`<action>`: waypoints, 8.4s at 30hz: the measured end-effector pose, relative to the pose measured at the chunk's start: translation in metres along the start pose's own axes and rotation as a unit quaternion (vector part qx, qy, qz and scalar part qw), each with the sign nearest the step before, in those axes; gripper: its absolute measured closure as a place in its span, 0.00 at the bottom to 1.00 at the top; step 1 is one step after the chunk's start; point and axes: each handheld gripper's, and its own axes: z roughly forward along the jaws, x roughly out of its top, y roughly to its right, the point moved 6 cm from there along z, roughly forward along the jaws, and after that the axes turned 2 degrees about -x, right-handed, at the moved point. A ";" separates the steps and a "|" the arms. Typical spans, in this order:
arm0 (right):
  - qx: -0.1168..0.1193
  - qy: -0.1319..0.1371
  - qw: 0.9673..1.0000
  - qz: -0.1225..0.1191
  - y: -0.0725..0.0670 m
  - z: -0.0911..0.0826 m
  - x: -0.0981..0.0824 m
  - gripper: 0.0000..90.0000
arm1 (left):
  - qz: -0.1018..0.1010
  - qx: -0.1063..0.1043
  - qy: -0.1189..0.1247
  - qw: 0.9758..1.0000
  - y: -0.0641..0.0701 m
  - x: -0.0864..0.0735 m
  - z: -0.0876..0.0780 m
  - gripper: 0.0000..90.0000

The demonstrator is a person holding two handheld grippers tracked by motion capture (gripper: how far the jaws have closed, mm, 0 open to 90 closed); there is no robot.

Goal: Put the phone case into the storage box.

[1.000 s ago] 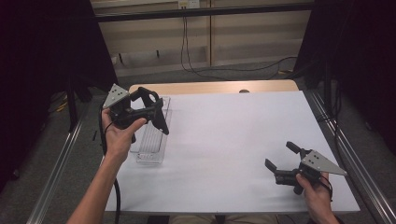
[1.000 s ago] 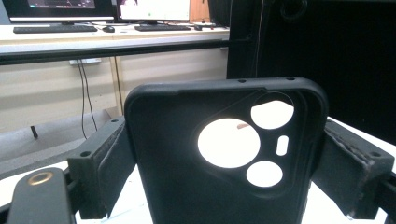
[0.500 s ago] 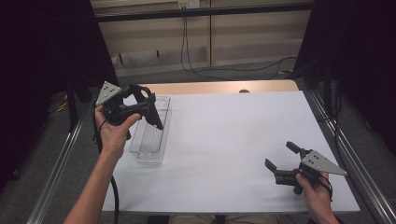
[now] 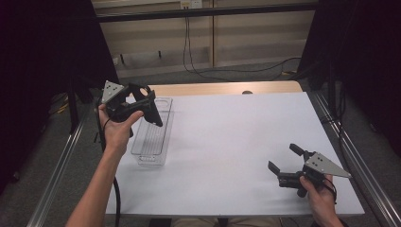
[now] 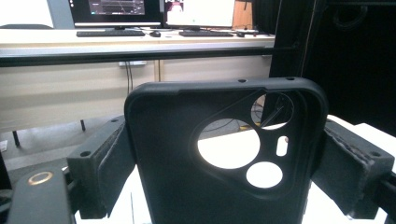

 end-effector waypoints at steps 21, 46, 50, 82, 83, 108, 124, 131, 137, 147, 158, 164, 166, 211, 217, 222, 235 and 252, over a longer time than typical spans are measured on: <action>0.001 -0.001 1.000 -0.002 0.000 0.000 -0.001 0.00 | -0.008 0.037 -0.010 0.999 -0.012 -0.016 0.033 0.15; 0.000 -0.002 1.000 0.002 0.001 -0.001 -0.001 0.00 | -0.010 0.072 -0.024 0.997 -0.023 -0.036 0.068 0.15; 0.000 -0.002 1.000 -0.002 0.001 -0.001 -0.001 0.00 | -0.008 0.084 -0.027 0.996 -0.025 -0.038 0.075 0.15; 0.003 -0.002 1.000 -0.003 0.001 -0.001 -0.002 0.00 | -0.002 0.135 -0.032 0.990 -0.030 -0.045 0.109 0.15; 0.002 -0.002 1.000 -0.003 0.001 -0.001 -0.002 0.00 | -0.005 0.130 -0.025 0.991 -0.030 -0.045 0.111 0.15; 0.003 -0.003 1.000 -0.001 0.001 -0.002 -0.002 0.00 | -0.003 0.163 -0.037 0.986 -0.040 -0.049 0.130 0.15; 0.002 -0.001 1.000 -0.002 0.003 -0.002 -0.002 0.00 | 0.008 0.152 -0.036 0.988 -0.036 -0.052 0.136 0.14; 0.004 -0.003 1.000 -0.002 0.002 -0.002 -0.002 0.00 | 0.002 0.142 -0.033 0.989 -0.035 -0.054 0.138 0.14; 0.003 -0.002 1.000 -0.002 0.003 -0.002 -0.002 0.00 | 0.004 0.139 -0.036 0.990 -0.034 -0.056 0.140 0.13; 0.006 -0.003 1.000 -0.003 0.003 -0.002 -0.002 0.00 | 0.006 0.145 -0.049 0.988 -0.034 -0.058 0.139 0.13; 0.007 -0.005 1.000 -0.003 0.002 -0.001 -0.003 0.00 | -0.010 0.133 -0.068 0.989 -0.037 -0.056 0.132 0.14; 0.003 -0.004 1.000 0.002 0.002 -0.001 -0.002 0.00 | -0.010 0.150 -0.048 0.987 -0.038 -0.056 0.134 0.15; 0.006 -0.004 1.000 -0.002 0.002 -0.001 -0.002 0.00 | 0.001 0.155 -0.048 0.987 -0.037 -0.056 0.135 0.15; 0.006 -0.004 1.000 0.001 0.003 -0.002 -0.003 0.00 | -0.001 0.119 -0.043 0.992 -0.034 -0.060 0.146 0.06; 0.008 -0.003 1.000 0.001 0.003 -0.002 -0.003 0.00 | -0.009 0.108 -0.033 0.994 -0.034 -0.059 0.147 0.04; 0.007 -0.004 1.000 0.002 0.003 -0.001 -0.003 0.00 | -0.018 0.108 -0.030 0.994 -0.035 -0.059 0.147 0.03; 0.009 -0.004 1.000 0.002 0.002 -0.001 -0.003 0.00 | -0.001 0.095 -0.027 0.995 -0.034 -0.057 0.147 0.02; 0.012 -0.005 1.000 0.000 0.002 -0.001 -0.003 0.00 | -0.011 0.095 -0.021 0.995 -0.041 -0.051 0.138 0.01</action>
